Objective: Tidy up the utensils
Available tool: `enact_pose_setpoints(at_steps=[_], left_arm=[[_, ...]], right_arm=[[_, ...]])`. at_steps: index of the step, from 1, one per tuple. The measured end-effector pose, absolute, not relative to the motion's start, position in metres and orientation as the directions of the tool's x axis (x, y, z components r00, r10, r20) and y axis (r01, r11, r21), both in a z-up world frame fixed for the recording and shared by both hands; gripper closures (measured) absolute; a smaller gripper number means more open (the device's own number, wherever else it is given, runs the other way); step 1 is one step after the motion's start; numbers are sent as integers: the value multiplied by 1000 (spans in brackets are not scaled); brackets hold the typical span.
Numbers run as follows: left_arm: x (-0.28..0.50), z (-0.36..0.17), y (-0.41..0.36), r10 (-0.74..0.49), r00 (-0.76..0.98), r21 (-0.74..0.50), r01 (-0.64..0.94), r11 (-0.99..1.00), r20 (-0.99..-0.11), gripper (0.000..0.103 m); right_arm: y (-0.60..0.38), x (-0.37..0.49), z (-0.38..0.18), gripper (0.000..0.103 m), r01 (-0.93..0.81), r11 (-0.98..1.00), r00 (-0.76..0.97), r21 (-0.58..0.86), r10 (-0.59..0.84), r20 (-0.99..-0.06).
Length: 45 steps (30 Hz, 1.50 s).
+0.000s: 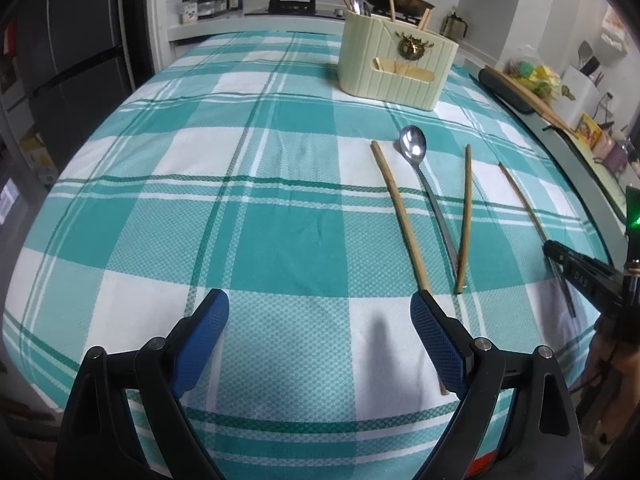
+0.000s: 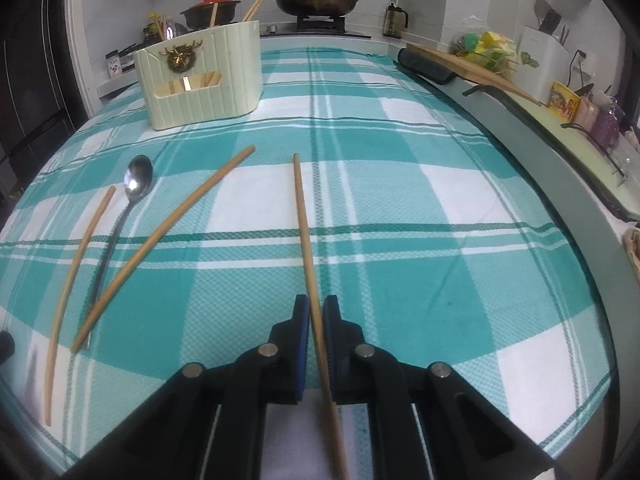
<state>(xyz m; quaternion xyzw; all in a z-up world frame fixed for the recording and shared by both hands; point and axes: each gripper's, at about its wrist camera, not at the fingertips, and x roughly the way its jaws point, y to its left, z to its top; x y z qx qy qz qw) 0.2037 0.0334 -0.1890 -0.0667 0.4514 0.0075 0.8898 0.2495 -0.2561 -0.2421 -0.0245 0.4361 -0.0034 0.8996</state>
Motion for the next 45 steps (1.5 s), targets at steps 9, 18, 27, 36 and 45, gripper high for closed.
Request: enact_pose_setpoints(at_steps=[9, 18, 27, 36, 45], left_arm=[[253, -177, 21, -53, 627, -97, -37, 995, -777, 10], [271, -209, -12, 6, 558, -2, -13, 1000, -830, 10], [272, -216, 16, 68, 541, 26, -86, 996, -838, 9], [270, -215, 23, 34, 522, 35, -9, 999, -852, 10], [290, -211, 19, 0, 454, 72, 141, 987, -891, 10]], right_arm=[[-264, 244, -243, 93, -8, 1000, 635, -29, -18, -772], [-265, 239, -244, 92, -22, 999, 641, -31, -9, -767], [-267, 239, -243, 92, -30, 999, 634, -14, 8, -774], [-265, 239, -241, 58, -101, 995, 584, -4, 56, -810], [-275, 254, -237, 58, -169, 984, 495, 61, 138, -858]])
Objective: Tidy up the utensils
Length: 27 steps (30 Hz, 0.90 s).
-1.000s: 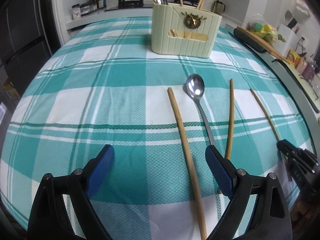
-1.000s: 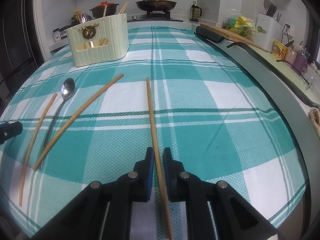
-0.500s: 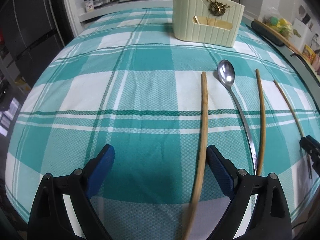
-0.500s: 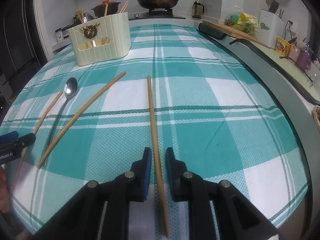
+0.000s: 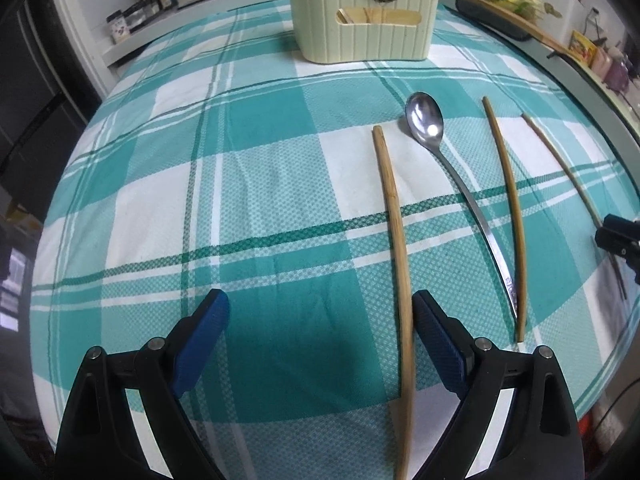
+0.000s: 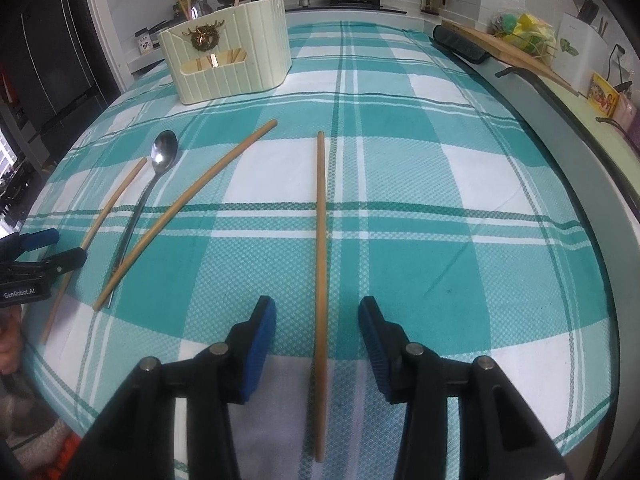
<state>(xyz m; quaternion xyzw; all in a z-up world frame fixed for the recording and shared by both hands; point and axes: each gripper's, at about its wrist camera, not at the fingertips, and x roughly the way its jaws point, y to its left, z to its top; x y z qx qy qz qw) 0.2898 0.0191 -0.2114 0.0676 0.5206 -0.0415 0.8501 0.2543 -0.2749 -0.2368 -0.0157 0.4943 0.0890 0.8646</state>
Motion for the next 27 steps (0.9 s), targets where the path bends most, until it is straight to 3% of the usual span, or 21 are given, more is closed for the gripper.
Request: enact_pose_setpoints(at_steps=[6, 16, 27], left_arm=[[307, -209, 11, -32, 428, 59, 197, 979, -903, 14], [337, -212, 8, -57, 384, 26, 208, 978, -922, 17], [371, -208, -7, -93, 348, -16, 218, 976, -933, 47]], right_arm=[[-282, 275, -235, 58, -212, 971, 406, 114, 194, -893], [-277, 329, -235, 58, -245, 965, 328, 90, 170, -929], [-245, 388, -236, 59, -270, 962, 317, 31, 119, -941]])
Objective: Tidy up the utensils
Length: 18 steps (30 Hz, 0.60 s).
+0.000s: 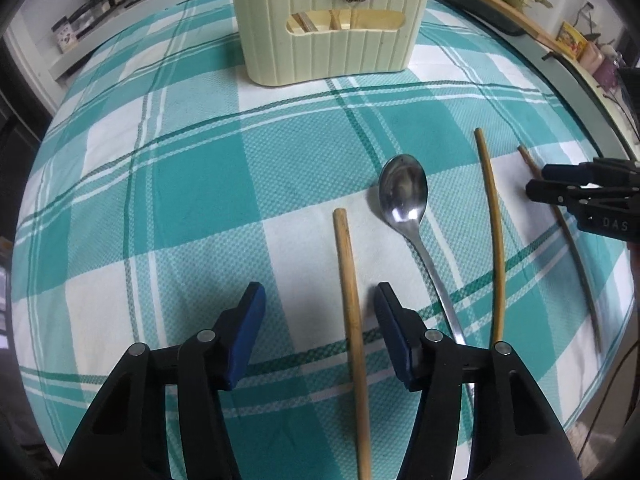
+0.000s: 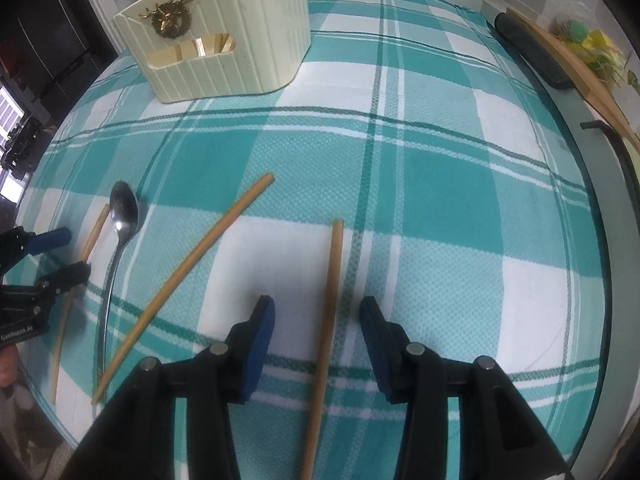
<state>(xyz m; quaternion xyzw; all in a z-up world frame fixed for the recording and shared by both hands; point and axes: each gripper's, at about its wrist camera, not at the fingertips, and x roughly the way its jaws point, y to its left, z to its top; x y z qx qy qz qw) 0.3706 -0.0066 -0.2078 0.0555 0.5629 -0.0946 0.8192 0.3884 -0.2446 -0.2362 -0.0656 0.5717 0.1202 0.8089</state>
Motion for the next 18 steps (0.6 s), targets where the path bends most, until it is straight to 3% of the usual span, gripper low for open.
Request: enact_pose_setpoints(at_steps=[2, 3, 4, 5, 6, 7, 18], left_arm=[[374, -207, -8, -92, 346, -17, 214, 977, -934, 54], [374, -207, -8, -96, 346, -21, 215, 976, -933, 64], [374, -207, -8, -97, 349, -21, 216, 976, -932, 72], [374, -207, -9, -99, 350, -22, 218, 976, -931, 86], [373, -207, -9, -107, 351, -28, 223, 974, -930, 95], [373, -207, -9, -113, 354, -33, 225, 974, -928, 95], [350, -163, 18, -169, 486, -93, 178, 980, -857, 98]], right_arm=[[-238, 397, -236, 60, -268, 963, 329, 11, 102, -939], [-236, 399, -236, 63, -269, 963, 334, -4, 90, -938], [-233, 401, -236, 75, -272, 962, 340, -17, 80, -937], [-232, 402, -235, 84, -271, 962, 345, -19, 78, -935], [-232, 403, -235, 89, -263, 965, 347, -17, 78, -934], [-233, 403, -234, 97, -251, 968, 353, -15, 77, -932], [-255, 382, -207, 97, -211, 975, 469, 71, 164, -868]])
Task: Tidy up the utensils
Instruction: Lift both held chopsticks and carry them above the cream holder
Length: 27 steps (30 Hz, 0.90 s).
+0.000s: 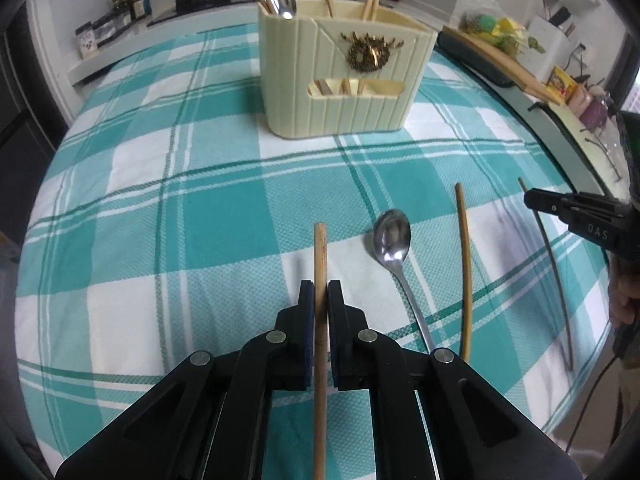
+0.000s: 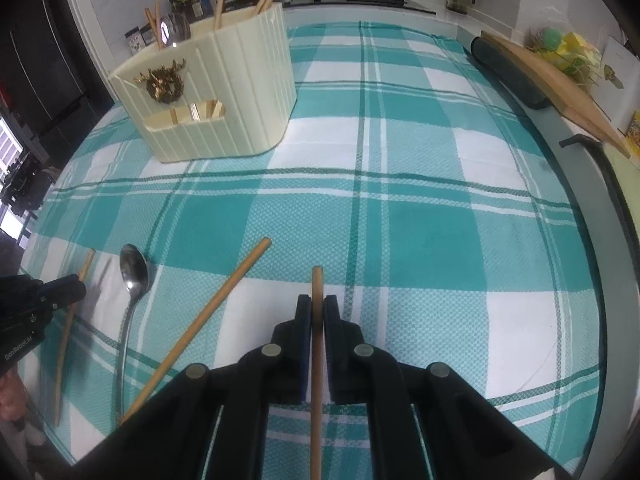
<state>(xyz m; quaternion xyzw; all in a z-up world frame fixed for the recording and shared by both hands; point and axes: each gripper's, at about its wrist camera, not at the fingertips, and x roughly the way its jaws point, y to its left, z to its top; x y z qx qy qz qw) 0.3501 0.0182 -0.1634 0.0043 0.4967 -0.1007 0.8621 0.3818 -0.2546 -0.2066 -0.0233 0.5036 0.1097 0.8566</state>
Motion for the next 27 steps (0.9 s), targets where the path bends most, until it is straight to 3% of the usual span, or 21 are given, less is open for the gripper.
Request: enact_pose_setpoints(at_steps=[12, 22, 27], left_arm=[[300, -77, 48, -232, 662, -165, 163, 973, -712, 98], [273, -43, 55, -256, 730, -190, 174, 966, -633, 98], [268, -32, 56, -255, 758, -196, 170, 966, -600, 98]], right_arm=[[-282, 312, -117, 97, -250, 958, 678, 138, 275, -681], [-276, 262, -69, 97, -303, 948, 817, 99, 312, -486], [-273, 257, -63, 97, -301, 948, 840, 104, 315, -442]])
